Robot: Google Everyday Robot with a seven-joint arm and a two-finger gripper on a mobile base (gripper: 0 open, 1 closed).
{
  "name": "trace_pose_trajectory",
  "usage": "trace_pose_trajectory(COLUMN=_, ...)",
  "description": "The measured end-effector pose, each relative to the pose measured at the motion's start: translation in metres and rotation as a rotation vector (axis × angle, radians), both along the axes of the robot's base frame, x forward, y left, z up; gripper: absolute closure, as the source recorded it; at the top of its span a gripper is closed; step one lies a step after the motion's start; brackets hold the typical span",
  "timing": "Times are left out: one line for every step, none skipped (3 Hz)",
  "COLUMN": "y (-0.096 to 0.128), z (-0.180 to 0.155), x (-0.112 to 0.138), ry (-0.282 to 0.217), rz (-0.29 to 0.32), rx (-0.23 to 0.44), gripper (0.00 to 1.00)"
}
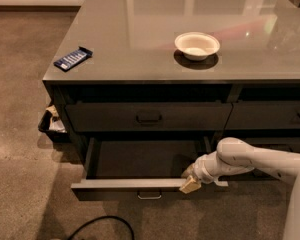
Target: Open middle drawer
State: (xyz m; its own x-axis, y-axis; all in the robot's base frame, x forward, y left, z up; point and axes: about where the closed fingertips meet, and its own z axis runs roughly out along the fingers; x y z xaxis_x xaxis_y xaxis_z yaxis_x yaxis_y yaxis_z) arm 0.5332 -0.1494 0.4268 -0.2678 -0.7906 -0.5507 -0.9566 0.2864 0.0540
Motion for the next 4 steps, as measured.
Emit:
trace_pose_trajectory(y=0.0000, z=0.0000, x=0.0000, ry=0.000, rz=0.000, rx=0.000, gripper=0.46)
trace_pose_trajectory(y=0.0000, z=0.0000, x=0.0000, ry=0.000, rz=0.000, rx=0.000, gripper=0.23)
trace_pose_trajectory(y=0.0001, z=-0.0001, x=-0.0002, ry=0.000, rz=0.000, rx=0.000, gripper=0.01)
trace_pose_trajectory(y=0.0007, z=-0.0026, x=-0.0037, ry=0.008, rz=0.008, rx=-0.001, gripper=0.00)
